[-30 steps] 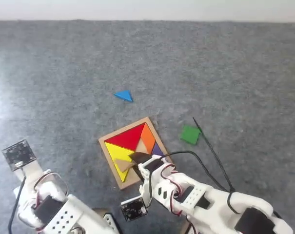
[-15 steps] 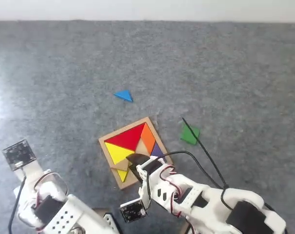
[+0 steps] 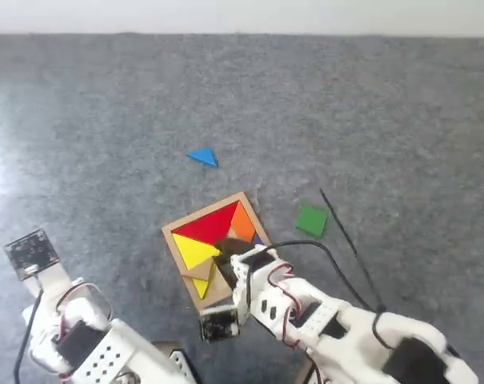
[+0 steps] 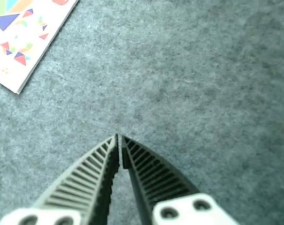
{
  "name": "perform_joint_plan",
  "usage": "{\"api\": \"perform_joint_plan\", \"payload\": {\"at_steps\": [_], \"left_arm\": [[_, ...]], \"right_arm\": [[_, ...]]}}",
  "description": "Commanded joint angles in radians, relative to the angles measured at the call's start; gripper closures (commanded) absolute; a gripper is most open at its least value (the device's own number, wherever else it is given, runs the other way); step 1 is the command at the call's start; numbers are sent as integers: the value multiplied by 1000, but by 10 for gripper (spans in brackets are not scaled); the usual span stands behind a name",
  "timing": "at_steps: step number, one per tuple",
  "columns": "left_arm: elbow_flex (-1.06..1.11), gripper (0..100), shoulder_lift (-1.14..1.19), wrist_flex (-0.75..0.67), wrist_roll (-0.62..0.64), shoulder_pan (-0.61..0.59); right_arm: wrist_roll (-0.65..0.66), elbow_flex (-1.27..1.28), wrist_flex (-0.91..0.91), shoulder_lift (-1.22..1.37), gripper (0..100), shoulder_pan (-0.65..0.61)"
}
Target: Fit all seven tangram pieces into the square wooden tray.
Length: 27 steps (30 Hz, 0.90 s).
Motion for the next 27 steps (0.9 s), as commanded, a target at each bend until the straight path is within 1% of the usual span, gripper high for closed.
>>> {"api": "perform_joint_plan", "payload": {"at_steps": [1, 2, 3, 4, 5, 8, 12, 13, 17, 19, 21, 23, 27], "left_arm": [[-21, 986, -18, 6, -6, -3], [-21, 986, -18, 6, -6, -3], [-21, 986, -18, 6, -6, -3], [-21, 986, -18, 6, -6, -5], [-21, 986, -18, 6, -6, -5], [-21, 986, -18, 6, -6, -5], [-21, 986, -18, 6, -6, -3], [-21, 986, -18, 6, -6, -2], [-21, 986, -18, 6, -6, -3], [-21, 986, -18, 6, -6, -5], [-21, 986, -18, 6, -6, -2], [-21, 986, -18, 6, -6, -2], [-21, 986, -18, 6, -6, -5]], "right_arm": [[-178, -261, 504, -130, 902, 27], [-232, -325, 650, -157, 902, 21], [-275, -376, 759, -176, 902, 10], [-307, -396, 814, -197, 903, -4], [-325, -387, 823, -226, 908, -18], [-308, -318, 808, -277, 938, -77], [-313, -290, 805, -268, 915, -179], [-331, -296, 799, -251, 914, -191], [-387, -407, 800, -131, 920, -186], [-384, -443, 765, -50, 950, -157], [-334, -456, 705, 24, 976, -140], [-292, -459, 679, 79, 980, -142], [-275, -459, 690, 102, 983, -142]]}}
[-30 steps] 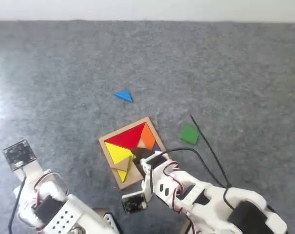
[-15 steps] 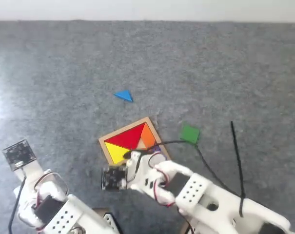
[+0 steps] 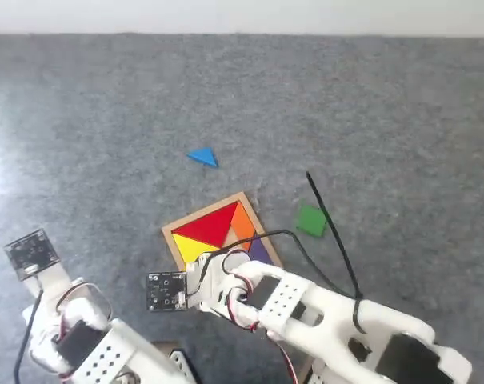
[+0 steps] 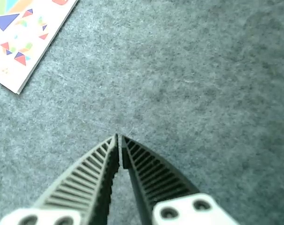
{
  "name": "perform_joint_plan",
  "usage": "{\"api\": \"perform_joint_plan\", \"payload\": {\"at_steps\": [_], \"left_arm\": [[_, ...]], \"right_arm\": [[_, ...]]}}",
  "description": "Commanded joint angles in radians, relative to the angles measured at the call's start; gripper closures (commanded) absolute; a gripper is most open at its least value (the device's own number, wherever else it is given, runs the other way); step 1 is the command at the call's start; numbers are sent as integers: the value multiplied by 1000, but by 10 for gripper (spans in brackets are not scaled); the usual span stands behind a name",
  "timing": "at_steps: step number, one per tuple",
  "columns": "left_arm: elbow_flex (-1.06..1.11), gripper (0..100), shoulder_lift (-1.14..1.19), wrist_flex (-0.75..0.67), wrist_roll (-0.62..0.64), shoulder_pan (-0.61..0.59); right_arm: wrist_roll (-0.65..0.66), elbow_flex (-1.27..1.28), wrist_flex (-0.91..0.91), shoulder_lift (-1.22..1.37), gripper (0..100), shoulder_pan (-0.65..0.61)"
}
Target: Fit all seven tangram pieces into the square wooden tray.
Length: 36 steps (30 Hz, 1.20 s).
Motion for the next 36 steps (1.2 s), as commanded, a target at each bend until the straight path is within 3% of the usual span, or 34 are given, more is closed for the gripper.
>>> {"api": "perform_joint_plan", "payload": {"at_steps": [1, 16, 28, 36], "left_arm": [[-21, 986, -18, 6, -6, -5], [-21, 986, -18, 5, -6, -5], [-21, 986, -18, 5, -6, -5], [-21, 986, -18, 5, -6, -5]], "right_arm": [[28, -37, -18, 8, 983, 16], [137, -127, 278, 7, 983, 64], [153, -153, 199, -27, 977, 77], [192, -150, 397, -234, 875, 84]]}}
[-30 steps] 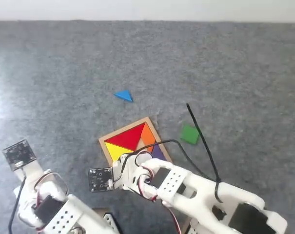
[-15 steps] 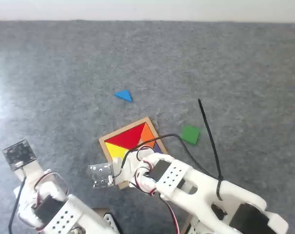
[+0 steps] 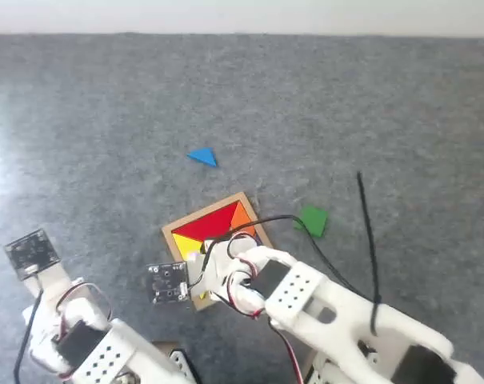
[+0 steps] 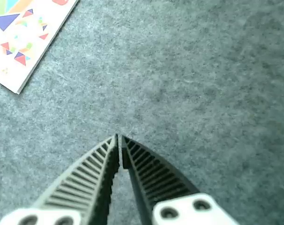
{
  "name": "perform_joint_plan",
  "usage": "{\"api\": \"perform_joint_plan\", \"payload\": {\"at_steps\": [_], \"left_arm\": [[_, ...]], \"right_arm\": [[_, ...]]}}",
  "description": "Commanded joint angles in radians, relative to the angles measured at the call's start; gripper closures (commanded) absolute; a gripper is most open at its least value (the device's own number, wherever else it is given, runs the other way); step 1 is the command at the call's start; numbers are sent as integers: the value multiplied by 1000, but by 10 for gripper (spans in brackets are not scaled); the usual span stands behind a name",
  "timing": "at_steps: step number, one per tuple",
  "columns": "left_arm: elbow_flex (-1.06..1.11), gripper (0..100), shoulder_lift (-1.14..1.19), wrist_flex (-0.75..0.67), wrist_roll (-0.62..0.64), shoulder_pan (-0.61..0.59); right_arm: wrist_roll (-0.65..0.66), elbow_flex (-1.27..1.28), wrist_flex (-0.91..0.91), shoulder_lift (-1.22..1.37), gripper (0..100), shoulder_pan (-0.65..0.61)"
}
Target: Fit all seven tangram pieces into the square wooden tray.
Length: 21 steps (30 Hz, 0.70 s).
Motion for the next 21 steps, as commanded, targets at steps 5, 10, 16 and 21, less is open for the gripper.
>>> {"api": "perform_joint_plan", "payload": {"at_steps": [5, 10, 16, 21], "left_arm": [[-21, 986, -18, 5, -6, -5], [-21, 986, -18, 5, -6, -5], [-21, 986, -18, 5, -6, -5], [-21, 986, -18, 6, -6, -5]], "right_arm": [[215, 54, 159, -134, 846, -4], [222, 117, 156, -134, 815, -58], [226, 176, 5, -113, 812, -53], [226, 198, -143, -18, 812, -36]]}}
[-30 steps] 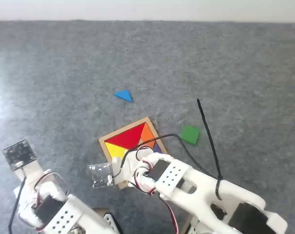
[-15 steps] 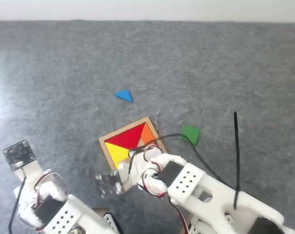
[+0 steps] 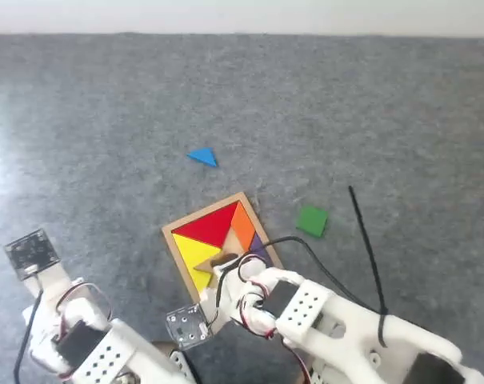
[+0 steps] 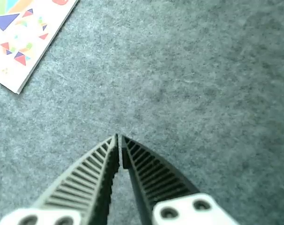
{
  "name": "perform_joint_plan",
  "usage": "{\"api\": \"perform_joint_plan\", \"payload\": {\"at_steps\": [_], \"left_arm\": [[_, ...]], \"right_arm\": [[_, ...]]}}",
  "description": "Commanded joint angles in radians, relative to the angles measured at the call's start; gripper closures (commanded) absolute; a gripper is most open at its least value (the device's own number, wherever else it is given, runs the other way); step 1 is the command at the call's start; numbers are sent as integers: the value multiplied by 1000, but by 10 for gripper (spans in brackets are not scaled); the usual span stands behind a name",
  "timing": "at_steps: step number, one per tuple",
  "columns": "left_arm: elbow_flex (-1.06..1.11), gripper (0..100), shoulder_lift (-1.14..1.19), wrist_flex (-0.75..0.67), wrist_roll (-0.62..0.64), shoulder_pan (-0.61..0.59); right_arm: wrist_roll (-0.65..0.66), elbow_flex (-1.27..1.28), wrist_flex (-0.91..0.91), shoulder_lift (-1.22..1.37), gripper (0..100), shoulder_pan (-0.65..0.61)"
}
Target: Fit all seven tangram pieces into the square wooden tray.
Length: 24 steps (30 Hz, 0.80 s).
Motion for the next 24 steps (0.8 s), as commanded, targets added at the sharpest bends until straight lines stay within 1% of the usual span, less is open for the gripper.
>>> {"api": "perform_joint_plan", "payload": {"at_steps": [1, 5, 8, 16, 24], "left_arm": [[-21, 986, -18, 6, -6, -5], [-21, 986, -18, 6, -6, -5], [-21, 986, -18, 6, -6, -5], [-21, 986, -18, 6, -6, -5], [-21, 986, -18, 6, -6, -5]], "right_arm": [[8, -8, -88, 38, 812, 15], [44, -8, -99, 28, 812, 44], [49, -8, -99, 30, 812, 54], [49, -2, -88, 39, 812, 48], [51, -43, -88, 122, 812, 50]]}}
